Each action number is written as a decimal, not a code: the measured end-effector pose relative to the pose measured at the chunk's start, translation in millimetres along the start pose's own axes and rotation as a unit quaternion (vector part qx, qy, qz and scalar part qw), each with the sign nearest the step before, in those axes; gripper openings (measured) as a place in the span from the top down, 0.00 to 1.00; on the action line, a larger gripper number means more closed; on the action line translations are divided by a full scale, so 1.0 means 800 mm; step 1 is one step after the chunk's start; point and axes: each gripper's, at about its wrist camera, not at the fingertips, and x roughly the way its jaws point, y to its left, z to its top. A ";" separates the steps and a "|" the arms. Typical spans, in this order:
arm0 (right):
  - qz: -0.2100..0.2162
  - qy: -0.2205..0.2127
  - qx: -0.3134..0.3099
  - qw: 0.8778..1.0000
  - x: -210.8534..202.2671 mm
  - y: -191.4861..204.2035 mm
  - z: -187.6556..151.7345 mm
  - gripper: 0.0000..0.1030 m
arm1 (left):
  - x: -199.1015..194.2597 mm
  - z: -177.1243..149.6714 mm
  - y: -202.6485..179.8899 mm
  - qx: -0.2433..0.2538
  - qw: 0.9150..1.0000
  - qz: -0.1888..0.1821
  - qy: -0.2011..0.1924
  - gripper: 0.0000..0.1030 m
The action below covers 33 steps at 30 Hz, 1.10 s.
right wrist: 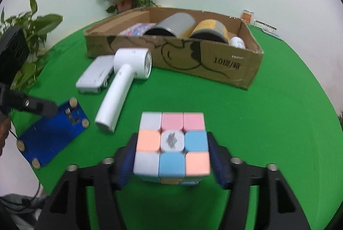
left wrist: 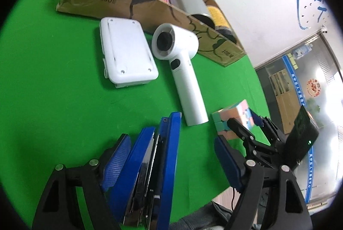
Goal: Organize rigid objects
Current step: 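Move the right gripper toward the blue stapler on the table, then grasp the blue stapler with the right gripper and lift it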
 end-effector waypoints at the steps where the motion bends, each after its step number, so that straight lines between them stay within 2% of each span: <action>1: 0.002 -0.012 0.005 1.000 -0.005 0.001 0.002 0.12 | -0.007 -0.001 0.001 0.002 1.000 -0.002 -0.002 0.23; 2: 0.004 -0.027 0.009 1.000 -0.014 0.006 0.002 0.07 | -0.013 -0.004 0.003 0.006 1.000 0.001 -0.004 0.23; 4: 0.036 -0.050 0.000 0.998 -0.034 0.025 0.005 0.07 | -0.026 -0.011 0.008 0.013 1.000 0.011 -0.005 0.23; 8: 0.116 -0.053 -0.053 0.990 -0.059 0.079 0.006 0.07 | -0.030 -0.024 0.017 0.016 1.000 0.025 0.007 0.23; 10: 0.190 -0.023 -0.078 0.978 -0.058 0.115 0.003 0.07 | -0.025 -0.028 0.024 0.004 1.000 0.015 0.019 0.23; 13: 0.255 0.032 -0.086 0.963 -0.036 0.150 -0.005 0.09 | -0.014 -0.032 0.032 -0.023 0.999 -0.014 0.028 0.23; 15: 0.264 0.060 -0.092 0.958 -0.020 0.168 -0.008 0.09 | -0.006 -0.033 0.038 -0.037 0.998 -0.033 0.040 0.23; 18: 0.251 0.072 -0.087 0.961 -0.006 0.178 -0.005 0.09 | 0.000 -0.033 0.045 -0.050 0.997 -0.047 0.048 0.24; 21: 0.231 0.097 -0.057 0.966 0.016 0.175 0.003 0.15 | 0.002 -0.032 0.048 -0.056 0.995 -0.065 0.055 0.24; 24: 0.234 0.112 -0.043 0.965 0.029 0.173 0.006 0.22 | 0.005 -0.037 0.048 -0.055 0.993 -0.084 0.065 0.24; 27: 0.225 0.103 -0.059 0.967 0.031 0.179 0.009 0.22 | 0.007 -0.042 0.043 -0.051 0.993 -0.088 0.066 0.24; 33: 0.243 0.078 -0.096 0.962 0.031 0.196 0.027 0.22 | 0.009 -0.045 0.042 -0.062 0.990 -0.110 0.060 0.24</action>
